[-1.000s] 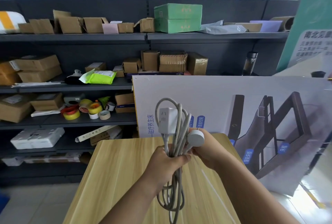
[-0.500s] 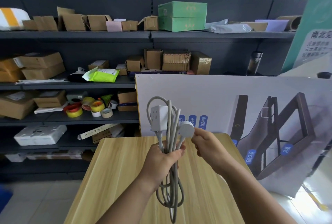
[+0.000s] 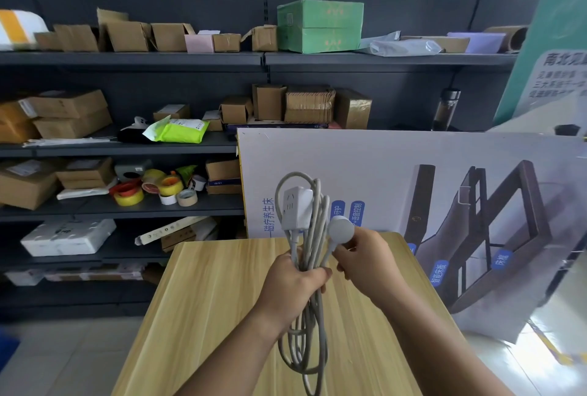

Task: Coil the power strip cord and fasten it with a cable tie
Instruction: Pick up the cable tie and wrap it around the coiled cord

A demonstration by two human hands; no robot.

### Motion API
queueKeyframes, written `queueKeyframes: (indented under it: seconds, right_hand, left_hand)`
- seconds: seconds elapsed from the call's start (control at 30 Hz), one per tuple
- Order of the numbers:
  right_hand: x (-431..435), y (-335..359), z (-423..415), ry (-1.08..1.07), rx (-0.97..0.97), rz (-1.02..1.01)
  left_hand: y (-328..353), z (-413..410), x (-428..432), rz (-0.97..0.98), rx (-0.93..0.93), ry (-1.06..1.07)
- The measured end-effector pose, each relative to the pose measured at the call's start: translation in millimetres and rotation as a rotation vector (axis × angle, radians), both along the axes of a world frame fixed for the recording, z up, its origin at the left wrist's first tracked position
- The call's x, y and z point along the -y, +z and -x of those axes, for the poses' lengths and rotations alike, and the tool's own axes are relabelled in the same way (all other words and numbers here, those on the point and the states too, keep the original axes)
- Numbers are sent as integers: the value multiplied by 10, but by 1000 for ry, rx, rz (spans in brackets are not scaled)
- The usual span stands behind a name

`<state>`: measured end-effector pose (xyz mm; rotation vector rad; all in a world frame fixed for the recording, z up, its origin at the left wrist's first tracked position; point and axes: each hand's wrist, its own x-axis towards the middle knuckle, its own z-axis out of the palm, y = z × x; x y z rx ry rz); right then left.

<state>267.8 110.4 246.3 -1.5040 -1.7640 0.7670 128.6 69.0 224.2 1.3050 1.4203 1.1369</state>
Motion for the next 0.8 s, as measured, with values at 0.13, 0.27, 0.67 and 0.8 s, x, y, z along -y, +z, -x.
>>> queueKeyframes:
  seconds: [0.13, 0.27, 0.67, 0.8]
  right_hand:
    - [5, -25, -14, -54, -18, 32]
    - [15, -40, -4, -130, -134, 29]
    - [140, 21, -239, -54, -119, 50]
    - [130, 30, -235, -55, -83, 50]
  left_hand:
    - [-19, -9, 21, 16, 31, -26]
    - [-1, -39, 61, -6, 47, -26]
    - [11, 52, 54, -11, 156, 123]
    - [40, 34, 80, -21, 151, 72]
